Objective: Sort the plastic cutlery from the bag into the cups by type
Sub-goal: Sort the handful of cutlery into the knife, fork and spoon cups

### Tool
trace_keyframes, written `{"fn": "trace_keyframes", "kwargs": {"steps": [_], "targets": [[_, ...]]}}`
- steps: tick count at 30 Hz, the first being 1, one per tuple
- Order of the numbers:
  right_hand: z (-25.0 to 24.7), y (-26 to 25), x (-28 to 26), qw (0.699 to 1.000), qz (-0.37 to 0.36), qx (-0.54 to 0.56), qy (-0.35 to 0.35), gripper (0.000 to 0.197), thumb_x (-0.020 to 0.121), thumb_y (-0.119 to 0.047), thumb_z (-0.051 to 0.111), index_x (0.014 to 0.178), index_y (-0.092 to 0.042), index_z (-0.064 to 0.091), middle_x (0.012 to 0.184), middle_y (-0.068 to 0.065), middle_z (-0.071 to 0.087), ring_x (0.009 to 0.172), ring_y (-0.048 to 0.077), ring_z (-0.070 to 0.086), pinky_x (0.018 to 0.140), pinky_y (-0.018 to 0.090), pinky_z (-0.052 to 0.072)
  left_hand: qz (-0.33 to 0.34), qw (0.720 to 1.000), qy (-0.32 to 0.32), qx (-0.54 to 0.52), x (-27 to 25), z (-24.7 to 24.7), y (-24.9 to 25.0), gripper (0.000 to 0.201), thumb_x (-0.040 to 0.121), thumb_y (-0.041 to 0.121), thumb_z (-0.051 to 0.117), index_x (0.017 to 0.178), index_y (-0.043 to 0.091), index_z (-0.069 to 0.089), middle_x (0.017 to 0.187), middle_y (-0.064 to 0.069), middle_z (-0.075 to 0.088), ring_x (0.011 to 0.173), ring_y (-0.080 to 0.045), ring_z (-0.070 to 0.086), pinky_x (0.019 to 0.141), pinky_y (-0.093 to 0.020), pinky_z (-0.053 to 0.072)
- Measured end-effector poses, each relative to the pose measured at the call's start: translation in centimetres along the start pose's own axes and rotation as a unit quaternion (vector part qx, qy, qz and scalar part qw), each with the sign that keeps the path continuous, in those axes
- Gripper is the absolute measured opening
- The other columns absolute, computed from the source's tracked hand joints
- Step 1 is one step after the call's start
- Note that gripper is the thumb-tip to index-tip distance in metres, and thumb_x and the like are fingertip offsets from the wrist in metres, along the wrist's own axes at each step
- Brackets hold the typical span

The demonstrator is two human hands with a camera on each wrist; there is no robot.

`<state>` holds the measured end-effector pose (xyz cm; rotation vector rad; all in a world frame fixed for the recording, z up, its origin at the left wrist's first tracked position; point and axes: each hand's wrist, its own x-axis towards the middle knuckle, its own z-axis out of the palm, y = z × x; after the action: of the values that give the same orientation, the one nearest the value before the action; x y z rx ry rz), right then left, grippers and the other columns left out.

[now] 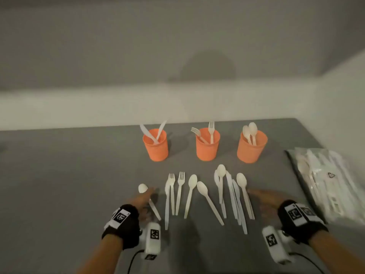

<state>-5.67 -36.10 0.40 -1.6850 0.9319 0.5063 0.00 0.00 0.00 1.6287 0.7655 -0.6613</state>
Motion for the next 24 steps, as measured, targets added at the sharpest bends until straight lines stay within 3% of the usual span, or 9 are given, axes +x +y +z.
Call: {"fn": "trace_keyframes", "kwargs": {"steps": [2,4,6,13,15,17,19,21,24], "targets": [[1.5,-0.5,0.9,1.000,0.000,-0.008,0.006,0.056,0.079,-0.040,0.069,0.119,-0.006,0.053,0.115,0.009,0.055,0.111,0.032,0.051,0.085,0.041,0.047,-0.002,1.000,0.002,0.025,0.8,1.2,0.6,0.041,0.084,0.044,0.059,0.098,0.006,0.056,0.087,-0.012,0.058,0.069,-0.025,0.055,0.061,-0.031,0.050],[3.1,-1.4,1.6,0.998,-0.012,-0.066,0.011,0.082,0.066,-0.051,0.074,0.130,-0.005,0.050,0.128,0.015,0.055,0.116,0.034,0.053,0.096,0.043,0.048,0.029,0.994,0.002,0.110,1.8,2.8,0.9,0.064,0.079,0.056,0.057,0.123,0.010,0.051,0.115,-0.014,0.058,0.091,-0.030,0.059,0.076,-0.037,0.052],[4.7,-2.3,1.9,0.986,-0.030,-0.160,0.031,0.092,0.069,-0.056,0.070,0.139,-0.004,0.040,0.143,0.016,0.042,0.129,0.033,0.044,0.105,0.041,0.041,0.066,0.978,-0.002,0.196,2.2,4.7,1.0,0.072,0.080,0.059,0.053,0.136,0.016,0.043,0.133,-0.014,0.050,0.113,-0.034,0.054,0.082,-0.036,0.050],[9.6,-4.1,1.4,0.929,-0.074,-0.360,0.043,0.113,0.063,-0.076,0.060,0.144,-0.005,0.027,0.149,0.018,0.027,0.137,0.035,0.029,0.113,0.039,0.028,0.100,0.957,-0.127,0.242,-0.5,11.4,2.2,0.056,0.095,0.048,0.038,0.138,0.013,0.040,0.143,-0.014,0.043,0.128,-0.032,0.044,0.101,-0.040,0.041],[10.8,-4.1,1.3,0.909,-0.092,-0.398,0.082,0.095,0.078,-0.062,0.057,0.142,-0.001,0.026,0.145,0.020,0.026,0.135,0.035,0.028,0.110,0.040,0.029,0.079,0.965,-0.158,0.192,-1.0,12.7,2.4,0.052,0.096,0.048,0.038,0.133,0.014,0.046,0.139,-0.012,0.048,0.126,-0.028,0.047,0.102,-0.038,0.040],[11.6,-4.0,1.3,0.892,-0.134,-0.419,0.109,0.068,0.086,-0.049,0.052,0.135,-0.005,0.035,0.138,0.017,0.033,0.127,0.032,0.033,0.102,0.040,0.036,0.051,0.972,-0.180,0.139,-0.9,13.4,2.4,0.044,0.094,0.049,0.040,0.117,0.014,0.055,0.119,-0.010,0.059,0.106,-0.024,0.056,0.091,-0.036,0.044],[12.1,-3.7,1.4,0.887,-0.133,-0.428,0.114,0.075,0.078,-0.060,0.058,0.127,-0.007,0.040,0.130,0.013,0.038,0.120,0.029,0.038,0.092,0.039,0.042,0.030,0.982,-0.169,0.085,-0.5,13.3,2.4,0.037,0.093,0.046,0.044,0.100,0.012,0.058,0.095,-0.007,0.061,0.087,-0.021,0.057,0.089,-0.037,0.047],[12.1,-3.9,1.5,0.886,-0.125,-0.435,0.103,0.088,0.068,-0.065,0.066,0.129,-0.006,0.039,0.129,0.013,0.038,0.119,0.028,0.039,0.090,0.038,0.043,0.019,0.985,-0.168,0.036,0.2,13.2,2.3,0.036,0.093,0.042,0.045,0.101,0.009,0.058,0.088,-0.008,0.062,0.084,-0.022,0.058,0.093,-0.040,0.048],[12.0,-4.1,1.8,0.878,-0.135,-0.445,0.114,0.062,0.085,-0.035,0.063,0.132,-0.004,0.036,0.136,0.016,0.035,0.128,0.029,0.035,0.098,0.038,0.042,0.003,0.983,-0.182,-0.012,-0.1,13.6,2.3,0.034,0.093,0.038,0.046,0.093,0.006,0.058,0.078,-0.008,0.060,0.075,-0.021,0.056,0.079,-0.036,0.050]]}}
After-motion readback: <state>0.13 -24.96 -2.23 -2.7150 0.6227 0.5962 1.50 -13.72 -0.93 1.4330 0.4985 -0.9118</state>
